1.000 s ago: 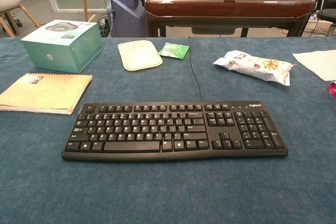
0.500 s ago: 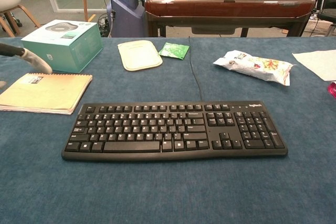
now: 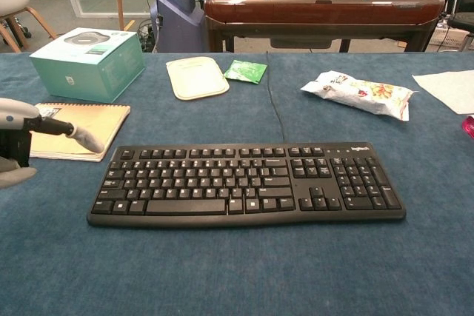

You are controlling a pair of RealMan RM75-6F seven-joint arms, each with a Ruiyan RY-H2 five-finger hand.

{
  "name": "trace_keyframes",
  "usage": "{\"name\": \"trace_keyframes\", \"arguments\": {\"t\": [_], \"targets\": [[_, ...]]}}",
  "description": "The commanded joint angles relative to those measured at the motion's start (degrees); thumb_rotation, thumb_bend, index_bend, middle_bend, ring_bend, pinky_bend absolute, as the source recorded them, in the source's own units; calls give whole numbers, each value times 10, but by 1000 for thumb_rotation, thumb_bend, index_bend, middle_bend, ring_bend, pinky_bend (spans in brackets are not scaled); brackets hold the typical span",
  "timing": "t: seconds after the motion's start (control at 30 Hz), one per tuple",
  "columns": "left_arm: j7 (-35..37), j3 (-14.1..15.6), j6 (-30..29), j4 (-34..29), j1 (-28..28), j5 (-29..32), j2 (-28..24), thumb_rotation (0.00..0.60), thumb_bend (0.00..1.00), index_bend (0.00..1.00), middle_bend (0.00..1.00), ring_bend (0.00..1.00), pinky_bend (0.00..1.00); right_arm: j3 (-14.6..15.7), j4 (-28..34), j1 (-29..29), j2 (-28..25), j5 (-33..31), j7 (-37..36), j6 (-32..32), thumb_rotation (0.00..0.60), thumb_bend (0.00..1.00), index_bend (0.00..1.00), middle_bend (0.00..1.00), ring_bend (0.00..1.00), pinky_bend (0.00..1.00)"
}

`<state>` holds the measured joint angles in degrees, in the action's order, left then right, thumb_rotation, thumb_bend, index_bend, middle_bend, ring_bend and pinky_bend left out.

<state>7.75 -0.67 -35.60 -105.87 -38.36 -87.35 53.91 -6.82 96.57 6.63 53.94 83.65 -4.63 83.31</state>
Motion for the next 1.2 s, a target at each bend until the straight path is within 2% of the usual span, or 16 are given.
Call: {"name": "trace_keyframes", "arguments": {"t": [0.03,0.37,0.77,1.2], "targets": [[-38,9,18,3,-7,35,12,600,547,119,988,1000,992,0,-3,1,2,1,-1,0,600,50,0,51,67,47],[-109,18,28,16,-21,102,49,600,552,119,990,1000,992,1,-8,2,6,2,-4,-1,600,50,0,51,67,47],[-139,18,38,45,-46,148,88,600,551,119,998,1000,992,4,-13,-3,8,0,-9,1,600,50,0,51,67,47],[-162,33,41,58,-60,183,101,600,551,121,997,1000,992,5,-20,-6,9,-3,-15,2,600,50,0,51,67,47]]}}
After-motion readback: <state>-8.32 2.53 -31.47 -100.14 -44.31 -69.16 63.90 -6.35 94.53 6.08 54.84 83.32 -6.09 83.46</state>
